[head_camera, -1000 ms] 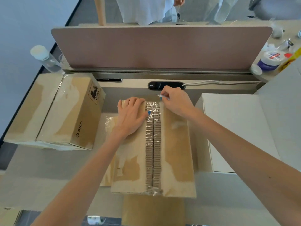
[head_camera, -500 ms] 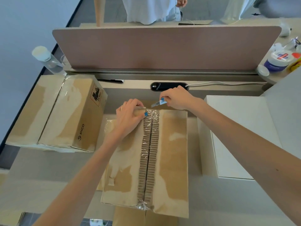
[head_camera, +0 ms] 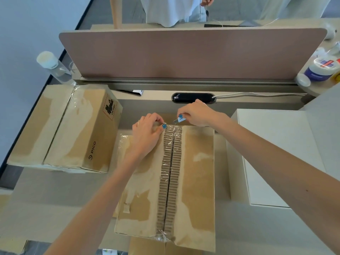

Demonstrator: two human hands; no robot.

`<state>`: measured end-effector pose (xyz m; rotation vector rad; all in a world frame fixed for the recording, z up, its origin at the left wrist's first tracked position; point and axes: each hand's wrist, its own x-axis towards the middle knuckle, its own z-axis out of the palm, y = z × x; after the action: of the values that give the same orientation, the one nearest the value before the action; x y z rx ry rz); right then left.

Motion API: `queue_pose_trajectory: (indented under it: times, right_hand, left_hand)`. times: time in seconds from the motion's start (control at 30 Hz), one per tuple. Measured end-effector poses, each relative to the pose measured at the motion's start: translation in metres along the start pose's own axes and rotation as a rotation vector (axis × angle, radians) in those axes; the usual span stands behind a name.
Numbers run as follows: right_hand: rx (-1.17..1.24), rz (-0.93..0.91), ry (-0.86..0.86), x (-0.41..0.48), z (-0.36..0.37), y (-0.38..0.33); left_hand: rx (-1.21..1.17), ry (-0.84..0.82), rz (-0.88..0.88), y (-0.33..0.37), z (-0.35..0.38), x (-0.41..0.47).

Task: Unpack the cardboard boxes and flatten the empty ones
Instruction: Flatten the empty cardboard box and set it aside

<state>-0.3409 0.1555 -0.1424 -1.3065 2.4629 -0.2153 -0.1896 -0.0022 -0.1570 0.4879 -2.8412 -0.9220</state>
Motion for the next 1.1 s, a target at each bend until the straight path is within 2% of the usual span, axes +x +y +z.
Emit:
queue_pose_trajectory:
  times: [0.37, 0.47, 0.6, 0.77, 0.9, 1.1]
  right_hand:
    - [-0.174, -0.158, 0.046, -0.023, -0.007, 0.019]
    - [-0.272, -0.189, 0.113, -0.029, -0.009, 0.012]
    - [-0.338, -0.059, 0.183, -0.033, -0.016, 0.008]
    - [-0.181, 0.147, 0.186, -0.04, -0.029, -0.003]
    - [0.027, 0.209, 0.186, -0.045, -0.032, -0.017]
    - [0.088, 0.243, 0.165, -0.042, -0.026, -0.046]
  left_hand:
    - [0.011, 0.047, 0.021, -0.004, 0.006, 0.0]
    - [0.011, 0.046, 0.017, -0.004, 0.006, 0.0]
    - [-0.022, 0.033, -0.027, 0.0, 0.005, 0.002]
    - [-0.035, 0.063, -0.114, 0.007, 0.006, 0.01]
    - [-0.051, 0.134, -0.23, 0.018, 0.007, 0.023]
    - [-0.056, 0.154, -0.326, 0.025, 0.01, 0.038]
